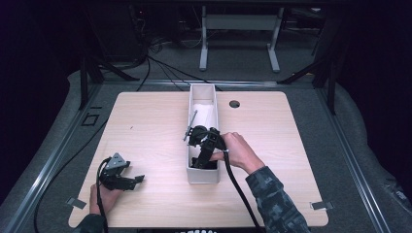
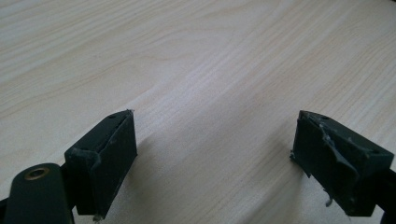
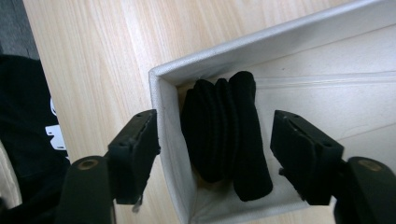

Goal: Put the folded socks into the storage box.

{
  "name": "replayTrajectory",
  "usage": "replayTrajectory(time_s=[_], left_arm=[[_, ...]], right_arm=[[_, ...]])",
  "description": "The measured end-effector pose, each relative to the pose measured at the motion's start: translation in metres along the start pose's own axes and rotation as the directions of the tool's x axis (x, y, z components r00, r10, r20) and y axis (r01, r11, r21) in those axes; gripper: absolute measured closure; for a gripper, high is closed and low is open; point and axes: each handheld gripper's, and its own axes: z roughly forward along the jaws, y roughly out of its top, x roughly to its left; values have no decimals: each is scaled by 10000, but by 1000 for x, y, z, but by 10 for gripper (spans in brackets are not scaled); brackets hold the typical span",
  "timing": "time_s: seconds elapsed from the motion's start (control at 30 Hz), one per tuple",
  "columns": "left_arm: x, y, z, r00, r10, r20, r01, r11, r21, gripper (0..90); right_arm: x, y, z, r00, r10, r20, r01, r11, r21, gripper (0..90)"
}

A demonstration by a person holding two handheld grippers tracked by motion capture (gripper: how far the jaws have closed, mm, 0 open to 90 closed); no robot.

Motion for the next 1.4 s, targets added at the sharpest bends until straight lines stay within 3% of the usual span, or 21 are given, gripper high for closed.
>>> replayTrajectory(time_s=[0.23, 0.33, 0.5, 0.77, 1.07, 1.4], left_arm=[[0, 0, 0, 10000, -7, 0, 7, 10000, 0, 134], [0, 0, 0, 10000, -5, 2, 5, 10000, -1, 134], [0, 0, 0, 10000, -3, 6, 3, 10000, 1, 134], [0, 0, 0, 10000, 1, 3, -1, 10000, -2, 134], [0, 0, 0, 10000, 3, 14, -3, 10000, -3, 134], [0, 0, 0, 10000, 4, 14, -4, 10000, -3, 134]], right_arm=[[1, -10, -20, 9988, 198, 453, -171, 9981, -594, 147], [3, -17, -27, 9977, 391, 546, -334, 9943, -1017, 135], [6, -31, -41, 9939, 543, 956, -441, 9934, -1055, 91], [7, -60, -56, 9812, 1055, 1616, -831, 9867, -1395, 31], [6, -100, -62, 9690, 1639, 1848, -1346, 9777, -1613, 25], [6, -145, -59, 9441, 2354, 2309, -2059, 9678, -1450, 0]])
